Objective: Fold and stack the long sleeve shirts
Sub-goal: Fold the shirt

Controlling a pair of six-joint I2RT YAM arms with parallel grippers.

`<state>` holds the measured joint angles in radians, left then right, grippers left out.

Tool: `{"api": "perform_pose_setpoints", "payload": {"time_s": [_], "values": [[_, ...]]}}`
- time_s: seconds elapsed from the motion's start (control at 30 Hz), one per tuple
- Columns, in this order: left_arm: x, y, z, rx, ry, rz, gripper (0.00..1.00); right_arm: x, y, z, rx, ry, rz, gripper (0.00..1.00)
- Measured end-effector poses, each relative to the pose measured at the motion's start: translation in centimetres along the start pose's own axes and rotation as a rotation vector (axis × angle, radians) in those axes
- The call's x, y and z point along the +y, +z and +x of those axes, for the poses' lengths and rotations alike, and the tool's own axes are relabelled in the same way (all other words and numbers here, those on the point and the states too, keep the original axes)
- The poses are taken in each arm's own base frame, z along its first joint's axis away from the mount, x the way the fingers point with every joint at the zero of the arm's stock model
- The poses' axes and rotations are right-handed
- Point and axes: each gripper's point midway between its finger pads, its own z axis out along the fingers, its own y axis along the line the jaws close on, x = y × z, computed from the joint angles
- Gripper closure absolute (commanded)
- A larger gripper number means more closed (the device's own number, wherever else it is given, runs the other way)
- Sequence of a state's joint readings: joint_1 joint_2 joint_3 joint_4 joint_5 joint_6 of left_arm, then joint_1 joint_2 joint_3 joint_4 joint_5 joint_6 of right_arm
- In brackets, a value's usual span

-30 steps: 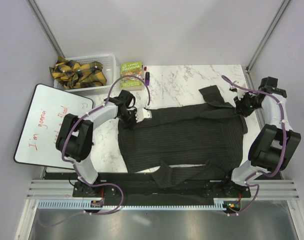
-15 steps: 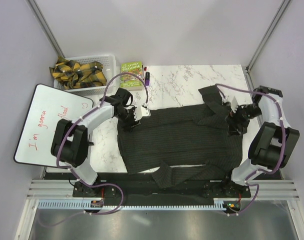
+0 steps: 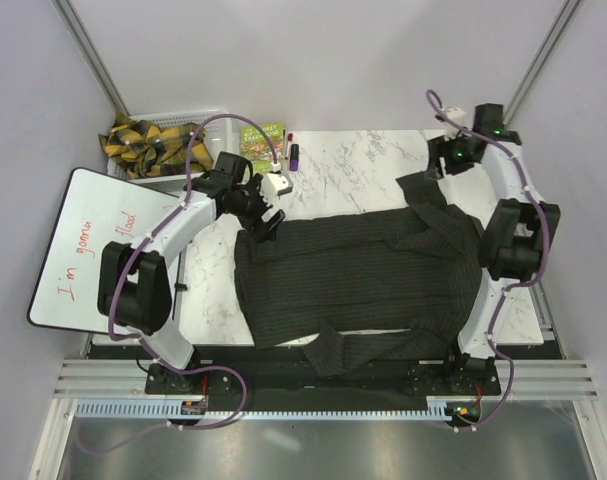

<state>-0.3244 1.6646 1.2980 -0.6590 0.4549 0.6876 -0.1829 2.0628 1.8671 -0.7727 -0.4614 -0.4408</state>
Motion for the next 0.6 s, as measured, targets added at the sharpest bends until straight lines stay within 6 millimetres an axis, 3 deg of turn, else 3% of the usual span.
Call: {"api": "perform_pose_setpoints", "payload": {"time_s": [0.17,0.33,0.47,0.53,0.57,0.6], "values": [[1.9,-1.4,-1.4,-0.086,-0.094,-0.095,0.01,2.7,6.3,-2.3,0.01,-0.041,0.096,0.31],[2.8,-3.9,-3.4,-0.173,-0.118,-0.165,0.01,2.1,11.2,-0.1,0.082,-0.022,0.171,0.29],[2.9,-4.9,-4.2,-0.207,-0.118,-0.188,0.01,0.3,12.9,2.8,0.144,0.032,0.21,0.29],[2.9,-4.9,-4.3,-0.212,-0.125,-0.19,0.01,-0.5,12.6,2.4,0.13,0.039,0.23,0.31],[2.9,-4.9,-4.2,-0.212,-0.129,-0.191,0.01,-0.7,12.6,2.4,0.127,0.044,0.236,0.33],[2.9,-4.8,-4.1,-0.209,-0.136,-0.195,0.01,-0.8,12.6,2.4,0.127,0.05,0.238,0.45]]}}
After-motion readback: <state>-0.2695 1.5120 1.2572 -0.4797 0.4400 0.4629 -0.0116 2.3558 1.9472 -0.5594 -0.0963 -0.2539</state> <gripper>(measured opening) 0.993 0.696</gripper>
